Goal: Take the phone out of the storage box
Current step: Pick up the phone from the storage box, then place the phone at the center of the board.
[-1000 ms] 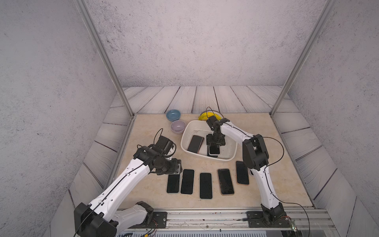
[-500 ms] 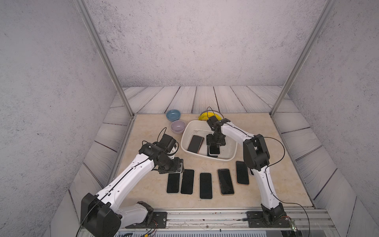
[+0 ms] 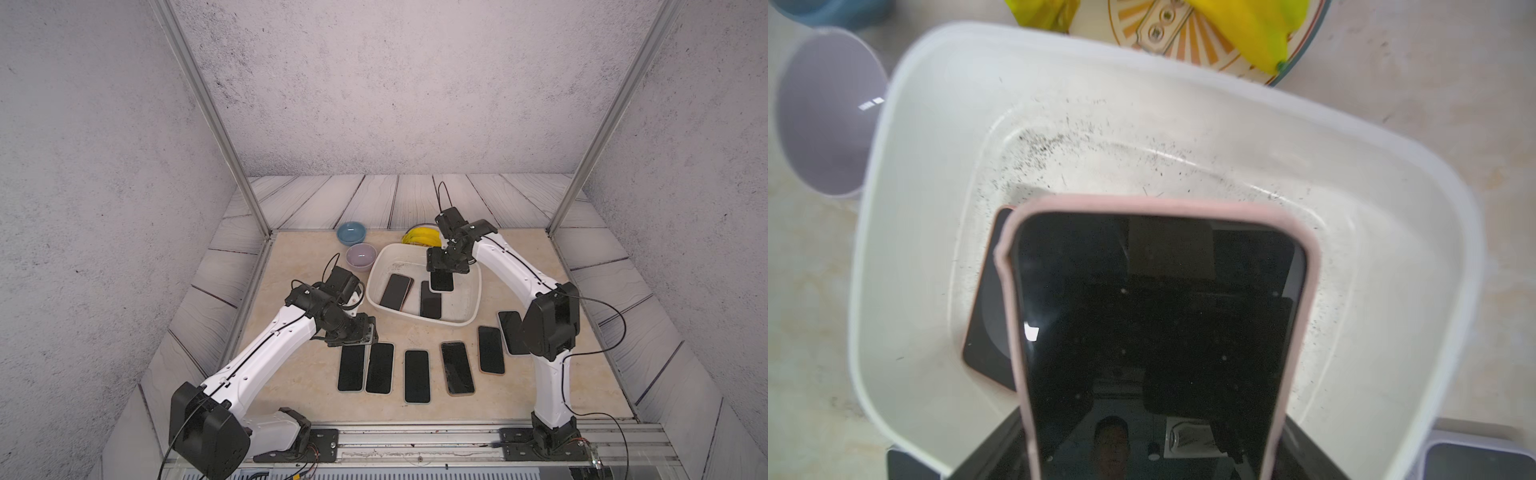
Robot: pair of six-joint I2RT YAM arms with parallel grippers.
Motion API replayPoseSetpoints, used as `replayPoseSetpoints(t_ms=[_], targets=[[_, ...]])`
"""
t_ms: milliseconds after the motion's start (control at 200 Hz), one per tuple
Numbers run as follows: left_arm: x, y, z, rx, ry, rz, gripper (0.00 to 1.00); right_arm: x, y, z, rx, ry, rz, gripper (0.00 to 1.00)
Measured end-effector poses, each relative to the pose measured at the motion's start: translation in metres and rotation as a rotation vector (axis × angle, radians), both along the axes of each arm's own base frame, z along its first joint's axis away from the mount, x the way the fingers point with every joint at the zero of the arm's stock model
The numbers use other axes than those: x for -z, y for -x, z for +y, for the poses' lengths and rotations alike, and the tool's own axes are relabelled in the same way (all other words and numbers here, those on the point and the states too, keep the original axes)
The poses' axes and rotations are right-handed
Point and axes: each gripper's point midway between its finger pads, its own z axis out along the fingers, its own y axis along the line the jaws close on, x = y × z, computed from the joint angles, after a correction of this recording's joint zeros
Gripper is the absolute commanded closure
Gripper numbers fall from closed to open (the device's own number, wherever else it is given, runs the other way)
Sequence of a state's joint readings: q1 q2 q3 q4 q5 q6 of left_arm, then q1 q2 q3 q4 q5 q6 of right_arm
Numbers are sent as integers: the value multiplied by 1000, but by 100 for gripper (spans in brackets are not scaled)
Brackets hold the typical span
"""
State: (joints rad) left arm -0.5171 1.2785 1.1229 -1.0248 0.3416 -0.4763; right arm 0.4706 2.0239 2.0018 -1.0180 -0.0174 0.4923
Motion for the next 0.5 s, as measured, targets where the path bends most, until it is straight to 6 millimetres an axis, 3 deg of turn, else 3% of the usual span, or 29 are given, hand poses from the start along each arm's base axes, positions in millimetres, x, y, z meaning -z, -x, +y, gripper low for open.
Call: replayPoseSetpoints(t_ms=[95,210,380,495], targets=[[4,-4,-5,4,9,11,22,-24,3,-30,49,-23,-32,33],[5,-8,-11,5,34,16,21,-37,15,-87,143,-13,-47,33],[3,-11,-17,11,71,16,21,-28,32,-169,300,36,-39,33],[5,-10,-20,15,77,31,22,-13,25,-195,350,59,-24,33]])
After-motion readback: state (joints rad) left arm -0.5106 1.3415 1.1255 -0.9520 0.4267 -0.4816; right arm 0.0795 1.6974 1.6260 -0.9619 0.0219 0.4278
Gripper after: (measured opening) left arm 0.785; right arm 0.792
